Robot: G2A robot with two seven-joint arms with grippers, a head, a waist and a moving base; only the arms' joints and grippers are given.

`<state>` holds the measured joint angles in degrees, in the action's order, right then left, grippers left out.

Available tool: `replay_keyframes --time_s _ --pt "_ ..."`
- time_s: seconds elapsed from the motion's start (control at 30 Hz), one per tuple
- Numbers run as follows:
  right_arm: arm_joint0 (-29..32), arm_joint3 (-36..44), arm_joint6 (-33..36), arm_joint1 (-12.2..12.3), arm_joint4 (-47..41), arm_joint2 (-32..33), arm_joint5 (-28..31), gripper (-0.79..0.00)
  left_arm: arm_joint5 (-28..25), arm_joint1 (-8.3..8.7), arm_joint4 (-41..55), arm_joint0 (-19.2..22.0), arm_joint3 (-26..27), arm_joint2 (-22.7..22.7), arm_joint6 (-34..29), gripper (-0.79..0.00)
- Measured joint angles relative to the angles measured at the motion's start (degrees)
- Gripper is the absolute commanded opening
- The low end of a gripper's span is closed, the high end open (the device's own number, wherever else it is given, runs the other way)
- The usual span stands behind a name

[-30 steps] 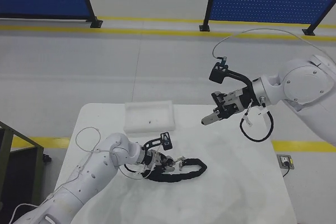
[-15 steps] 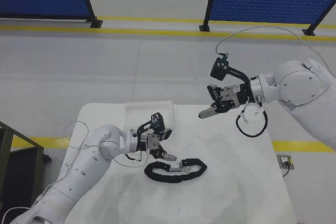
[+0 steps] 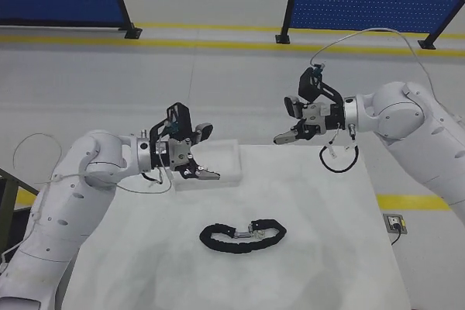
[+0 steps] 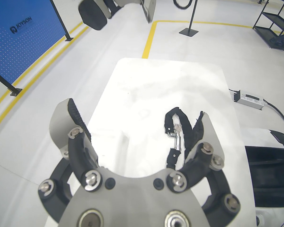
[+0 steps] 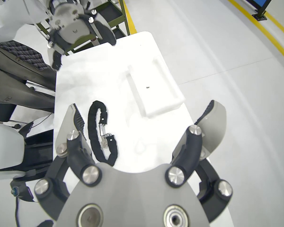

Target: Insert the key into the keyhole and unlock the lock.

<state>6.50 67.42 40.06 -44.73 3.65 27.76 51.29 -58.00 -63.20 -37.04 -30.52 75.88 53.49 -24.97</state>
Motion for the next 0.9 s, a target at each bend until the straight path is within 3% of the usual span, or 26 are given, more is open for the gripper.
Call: replay_keyframes --time_s 0.23,0.47,0.67,0.9 --pt "-3.6 -5.6 0.8 -2.0 4.9 0.1 5.8 0.0 0.0 0.69 0.9 11.5 -9.9 -7.9 7.8 0.0" --pt "-4.7 -8.1 -0.2 -3.8 5.1 -0.2 6.0 0.0 0.0 3.22 -4.8 19.3 -16.4 -17.7 20.9 0.0" --pt "-4.7 -8.2 0.0 -3.9 5.0 -0.3 6.1 0.0 0.0 5.97 -11.0 22.7 -16.9 -24.5 35.1 0.0" --pt "-4.7 -8.2 0.0 -3.9 5.0 -0.3 6.1 0.0 0.0 5.93 -10.8 22.6 -16.9 -24.4 34.3 0.0"
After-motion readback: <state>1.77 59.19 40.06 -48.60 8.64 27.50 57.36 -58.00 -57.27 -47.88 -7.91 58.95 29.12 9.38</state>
